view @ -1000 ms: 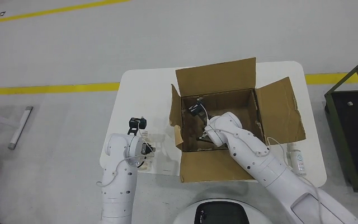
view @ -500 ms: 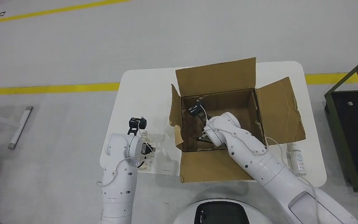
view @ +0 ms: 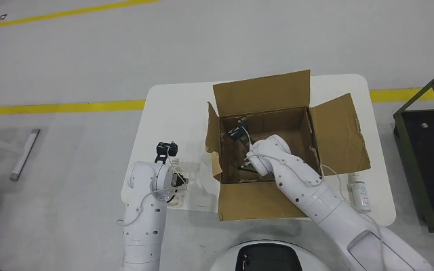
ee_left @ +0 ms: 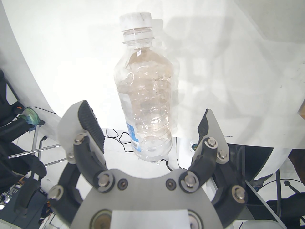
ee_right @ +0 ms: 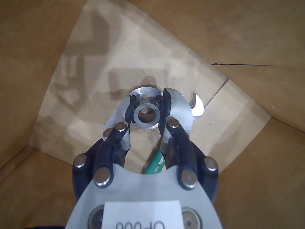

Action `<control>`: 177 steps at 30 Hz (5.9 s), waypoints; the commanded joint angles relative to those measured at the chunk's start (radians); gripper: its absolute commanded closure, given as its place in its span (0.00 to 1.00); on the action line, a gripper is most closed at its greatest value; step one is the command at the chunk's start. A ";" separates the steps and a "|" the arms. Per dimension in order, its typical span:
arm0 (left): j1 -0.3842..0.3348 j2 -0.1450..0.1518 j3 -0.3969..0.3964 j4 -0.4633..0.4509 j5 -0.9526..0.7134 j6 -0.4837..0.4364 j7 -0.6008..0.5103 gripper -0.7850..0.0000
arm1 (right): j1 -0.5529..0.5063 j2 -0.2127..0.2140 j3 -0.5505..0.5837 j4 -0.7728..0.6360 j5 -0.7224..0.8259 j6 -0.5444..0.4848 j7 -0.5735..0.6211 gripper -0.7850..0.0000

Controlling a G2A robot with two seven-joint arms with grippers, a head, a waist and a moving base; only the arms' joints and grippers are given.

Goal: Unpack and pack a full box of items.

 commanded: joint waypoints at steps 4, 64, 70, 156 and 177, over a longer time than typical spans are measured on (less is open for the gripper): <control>0.000 0.000 0.000 0.000 0.000 0.000 0.000 0.00 | -0.001 -0.004 0.002 0.003 -0.006 -0.004 0.002 0.79; 0.000 0.000 0.000 0.000 0.000 0.000 0.000 0.00 | -0.303 0.070 0.606 -0.369 1.206 -0.267 -0.027 1.00; 0.000 0.000 0.000 0.000 0.000 0.000 0.000 0.00 | -0.340 0.090 0.692 -0.484 1.333 -0.316 -0.034 1.00; 0.000 0.000 0.000 0.000 0.000 0.000 0.000 0.00 | -0.685 0.281 0.873 -0.720 0.049 0.105 0.134 0.73; 0.000 0.000 0.000 0.000 0.000 0.000 0.000 0.00 | -0.698 0.268 1.003 -1.007 0.265 0.301 -0.244 1.00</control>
